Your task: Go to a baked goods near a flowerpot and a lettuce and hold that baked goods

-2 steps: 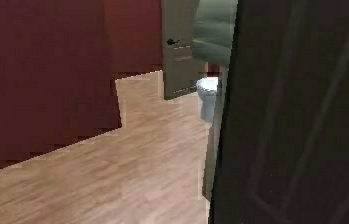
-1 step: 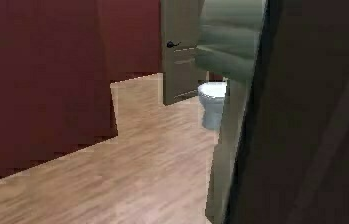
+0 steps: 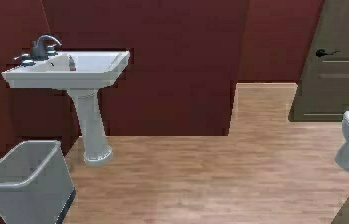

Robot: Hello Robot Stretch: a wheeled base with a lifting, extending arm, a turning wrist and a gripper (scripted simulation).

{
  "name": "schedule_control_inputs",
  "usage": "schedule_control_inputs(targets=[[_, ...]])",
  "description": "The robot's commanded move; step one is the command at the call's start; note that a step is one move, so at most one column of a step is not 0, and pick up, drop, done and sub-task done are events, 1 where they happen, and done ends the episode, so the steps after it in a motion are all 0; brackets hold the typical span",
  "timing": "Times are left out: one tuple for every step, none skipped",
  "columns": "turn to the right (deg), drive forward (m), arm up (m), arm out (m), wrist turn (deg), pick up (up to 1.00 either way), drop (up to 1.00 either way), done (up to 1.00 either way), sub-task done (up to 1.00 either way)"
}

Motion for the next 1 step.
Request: schedule_control_inputs(targets=[[0.0, 0.3, 0.0, 0.0, 0.0, 0.0, 0.0, 0.0, 0.0]])
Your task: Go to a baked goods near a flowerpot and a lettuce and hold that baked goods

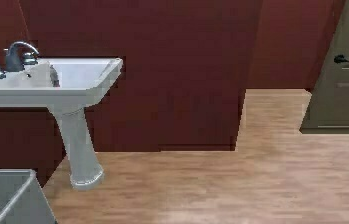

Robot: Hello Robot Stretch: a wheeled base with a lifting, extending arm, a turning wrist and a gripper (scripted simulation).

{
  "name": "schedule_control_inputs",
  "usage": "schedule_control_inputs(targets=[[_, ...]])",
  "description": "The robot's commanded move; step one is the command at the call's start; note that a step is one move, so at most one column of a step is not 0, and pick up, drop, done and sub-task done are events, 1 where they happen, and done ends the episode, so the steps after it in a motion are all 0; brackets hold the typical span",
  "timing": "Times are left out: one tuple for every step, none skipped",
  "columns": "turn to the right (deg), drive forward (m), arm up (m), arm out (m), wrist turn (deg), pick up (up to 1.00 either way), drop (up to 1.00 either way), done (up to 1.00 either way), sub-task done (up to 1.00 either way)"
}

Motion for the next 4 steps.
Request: schedule_control_inputs(targets=[[33.0, 0.0, 0.0, 0.0, 0.0, 0.0, 0.0, 0.0, 0.0], [0.0, 1.0, 0.0, 0.0, 0.0, 0.0, 0.0, 0.0, 0.0], [0.0, 0.8, 0.0, 0.0, 0.0, 0.0, 0.0, 0.0, 0.0], [-15.0, 0.0, 0.0, 0.0, 0.0, 0.0, 0.0, 0.0, 0.0]])
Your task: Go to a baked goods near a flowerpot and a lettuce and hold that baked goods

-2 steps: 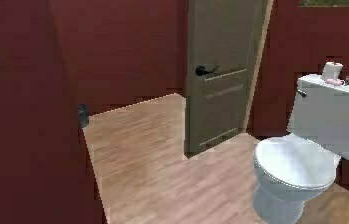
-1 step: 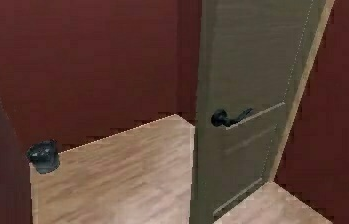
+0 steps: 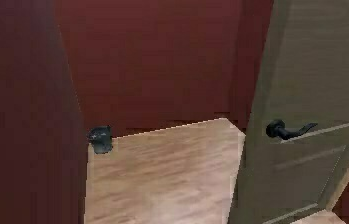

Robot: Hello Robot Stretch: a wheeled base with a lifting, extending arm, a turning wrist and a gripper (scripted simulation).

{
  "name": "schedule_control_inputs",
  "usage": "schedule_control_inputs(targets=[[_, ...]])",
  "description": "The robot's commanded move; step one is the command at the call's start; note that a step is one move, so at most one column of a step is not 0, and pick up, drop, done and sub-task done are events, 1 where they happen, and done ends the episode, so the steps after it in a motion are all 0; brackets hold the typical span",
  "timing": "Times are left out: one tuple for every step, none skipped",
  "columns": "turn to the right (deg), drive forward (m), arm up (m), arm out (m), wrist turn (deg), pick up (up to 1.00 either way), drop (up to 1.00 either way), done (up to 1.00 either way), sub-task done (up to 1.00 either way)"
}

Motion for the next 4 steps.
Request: schedule_control_inputs(targets=[[0.0, 1.0, 0.0, 0.0, 0.0, 0.0, 0.0, 0.0, 0.0], [-15.0, 0.0, 0.0, 0.0, 0.0, 0.0, 0.0, 0.0, 0.0], [0.0, 0.1, 0.0, 0.0, 0.0, 0.0, 0.0, 0.0, 0.0], [45.0, 0.0, 0.0, 0.0, 0.0, 0.0, 0.0, 0.0, 0.0]])
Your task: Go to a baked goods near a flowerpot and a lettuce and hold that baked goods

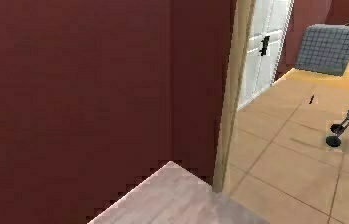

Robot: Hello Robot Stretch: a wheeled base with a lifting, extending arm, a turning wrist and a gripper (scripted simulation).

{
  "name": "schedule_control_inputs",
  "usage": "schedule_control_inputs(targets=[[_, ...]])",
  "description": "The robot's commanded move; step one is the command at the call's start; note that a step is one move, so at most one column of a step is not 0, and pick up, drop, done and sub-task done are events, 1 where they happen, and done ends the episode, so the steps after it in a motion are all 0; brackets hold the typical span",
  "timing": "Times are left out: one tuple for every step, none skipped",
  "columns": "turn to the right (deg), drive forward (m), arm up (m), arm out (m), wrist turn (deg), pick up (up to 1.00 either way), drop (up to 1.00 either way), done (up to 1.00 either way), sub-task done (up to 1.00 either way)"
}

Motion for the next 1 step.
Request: schedule_control_inputs(targets=[[33.0, 0.0, 0.0, 0.0, 0.0, 0.0, 0.0, 0.0, 0.0]])
